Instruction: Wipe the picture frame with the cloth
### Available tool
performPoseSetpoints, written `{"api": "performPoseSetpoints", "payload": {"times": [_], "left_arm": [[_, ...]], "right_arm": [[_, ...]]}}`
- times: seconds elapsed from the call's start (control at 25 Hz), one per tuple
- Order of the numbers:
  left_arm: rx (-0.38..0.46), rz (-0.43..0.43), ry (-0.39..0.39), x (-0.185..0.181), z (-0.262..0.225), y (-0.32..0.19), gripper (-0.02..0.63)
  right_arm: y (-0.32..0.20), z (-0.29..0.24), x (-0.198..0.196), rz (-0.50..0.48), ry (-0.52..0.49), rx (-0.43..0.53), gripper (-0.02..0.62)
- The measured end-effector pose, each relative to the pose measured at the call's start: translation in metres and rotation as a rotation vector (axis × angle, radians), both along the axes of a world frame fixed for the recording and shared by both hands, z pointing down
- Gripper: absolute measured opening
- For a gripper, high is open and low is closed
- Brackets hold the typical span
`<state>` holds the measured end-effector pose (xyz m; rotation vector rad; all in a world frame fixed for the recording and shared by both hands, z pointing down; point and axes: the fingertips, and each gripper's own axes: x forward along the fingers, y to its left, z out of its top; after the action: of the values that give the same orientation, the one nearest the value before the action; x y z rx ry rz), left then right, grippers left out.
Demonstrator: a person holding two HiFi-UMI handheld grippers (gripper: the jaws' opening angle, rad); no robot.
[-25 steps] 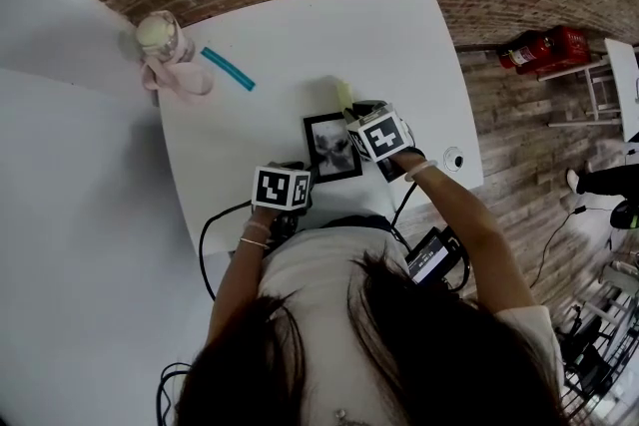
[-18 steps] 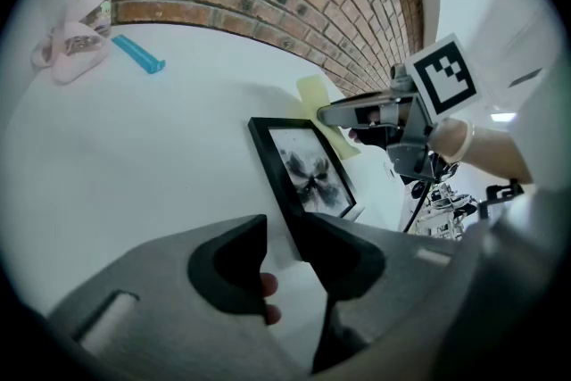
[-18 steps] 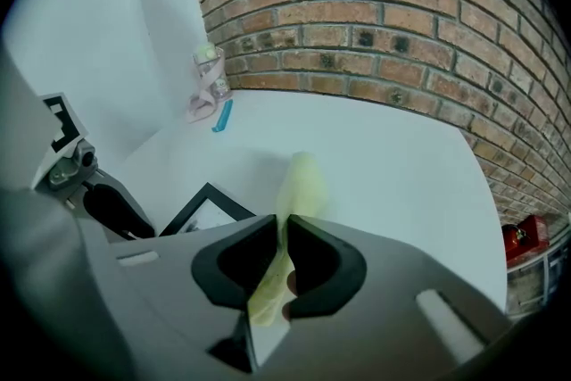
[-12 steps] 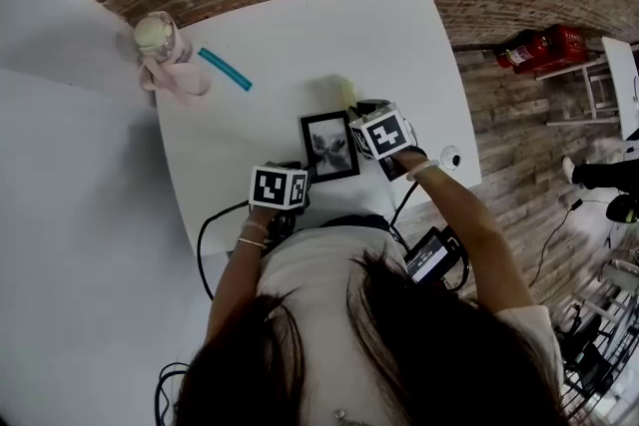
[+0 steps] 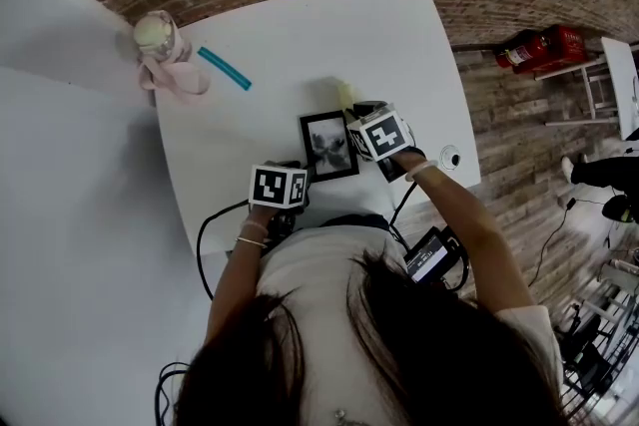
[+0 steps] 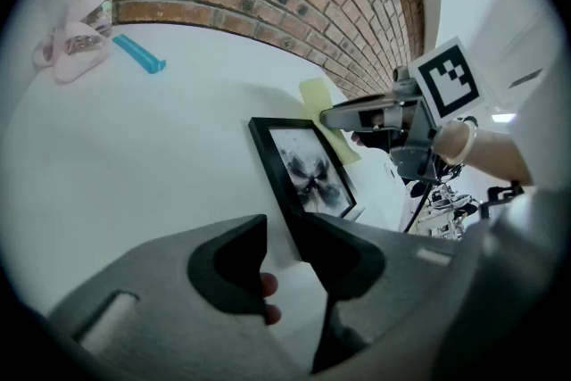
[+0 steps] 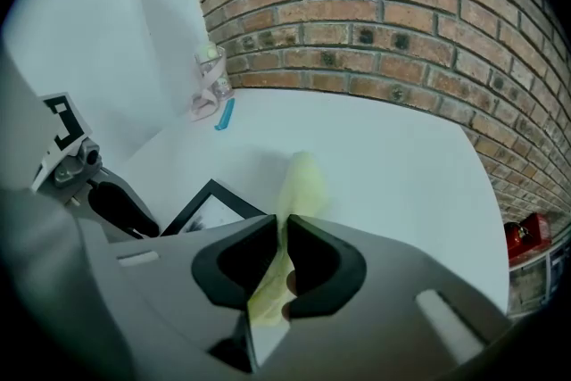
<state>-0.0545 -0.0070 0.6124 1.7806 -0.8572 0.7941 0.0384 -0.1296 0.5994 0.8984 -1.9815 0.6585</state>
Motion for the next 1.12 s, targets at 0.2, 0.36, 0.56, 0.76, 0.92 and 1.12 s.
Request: {"api": "performPoseSetpoints", "payload": {"times": [0.2, 0.36, 0.56, 0.76, 0.92, 1.12], "left_arm": [[0.003, -0.005, 0.000, 0.000, 0.000, 0.000, 0.130], [0.005, -0.012, -0.002, 0.000, -0.001, 0.000, 0.130], [0.002, -0.019, 0.000, -0.001, 0.000, 0.001, 0.130], [-0.003, -0.028, -0.002, 0.000, 0.000, 0.000, 0.130], [-0.007, -0.031, -0.001, 0.000, -0.001, 0.001, 0.130], [-0.011, -0.043, -0.001, 0.000, 0.000, 0.001, 0.130]], "right_arm": [[0.007, 0.000, -0.002, -0.004, -0.007, -0.004, 0.044], [0.012, 0.000, 0.000, 0.002, -0.011, -0.007, 0.044], [0.017, 0.001, 0.000, 0.001, -0.009, -0.011, 0.044], [0.023, 0.000, 0.001, -0.005, -0.007, -0.010, 0.044], [0.028, 0.000, 0.001, -0.010, -0.005, -0.010, 0.044], [0.033, 0.001, 0.003, -0.011, -0.003, -0.015, 0.044]]}}
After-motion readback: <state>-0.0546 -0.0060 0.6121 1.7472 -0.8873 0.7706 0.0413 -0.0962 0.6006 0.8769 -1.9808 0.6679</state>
